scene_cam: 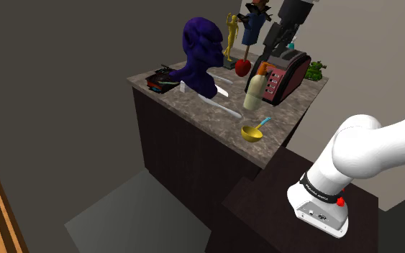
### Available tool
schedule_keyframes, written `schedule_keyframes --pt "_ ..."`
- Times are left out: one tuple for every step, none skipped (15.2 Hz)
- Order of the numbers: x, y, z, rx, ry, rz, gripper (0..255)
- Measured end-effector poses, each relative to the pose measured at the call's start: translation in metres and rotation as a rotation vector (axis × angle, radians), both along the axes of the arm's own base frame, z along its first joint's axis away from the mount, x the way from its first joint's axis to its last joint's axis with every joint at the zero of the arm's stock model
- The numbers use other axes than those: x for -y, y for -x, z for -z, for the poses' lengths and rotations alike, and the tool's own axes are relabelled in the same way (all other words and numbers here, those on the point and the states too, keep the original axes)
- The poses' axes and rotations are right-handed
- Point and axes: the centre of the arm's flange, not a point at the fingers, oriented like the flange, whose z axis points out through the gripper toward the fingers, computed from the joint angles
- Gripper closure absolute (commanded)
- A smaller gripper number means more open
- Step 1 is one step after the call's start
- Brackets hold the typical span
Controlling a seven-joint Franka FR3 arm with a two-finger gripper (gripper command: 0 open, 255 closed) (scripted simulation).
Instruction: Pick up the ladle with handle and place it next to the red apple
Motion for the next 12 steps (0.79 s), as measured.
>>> schedule_keyframes --pt "0.0 0.0 0.0 0.0 0.0 0.0 0" --pt "-0.002 0.0 0.007 -0.002 0.0 -0.002 0" --pt "-0.004 0.001 0.015 -0.005 -0.001 -0.004 0" --pt "-0.007 0.002 0.026 -0.009 -0.002 -0.007 0" --pt "-0.011 0.003 0.036 -0.013 -0.003 -0.011 0" --pt "-0.016 0.004 0.047 -0.017 -0.003 -0.014 0" --pt "-0.02 0.005 0.06 -0.021 -0.004 -0.017 0" --pt "-0.023 0.006 0.072 -0.026 -0.005 -0.021 0" --pt "-0.026 0.005 0.087 -0.031 -0.005 -0.024 0" --pt "-0.03 0.009 0.1 -0.034 -0.006 -0.028 0" --pt "-0.033 0.012 0.112 -0.038 -0.007 -0.032 0" --pt "-0.035 0.014 0.124 -0.043 -0.007 -0.035 0"
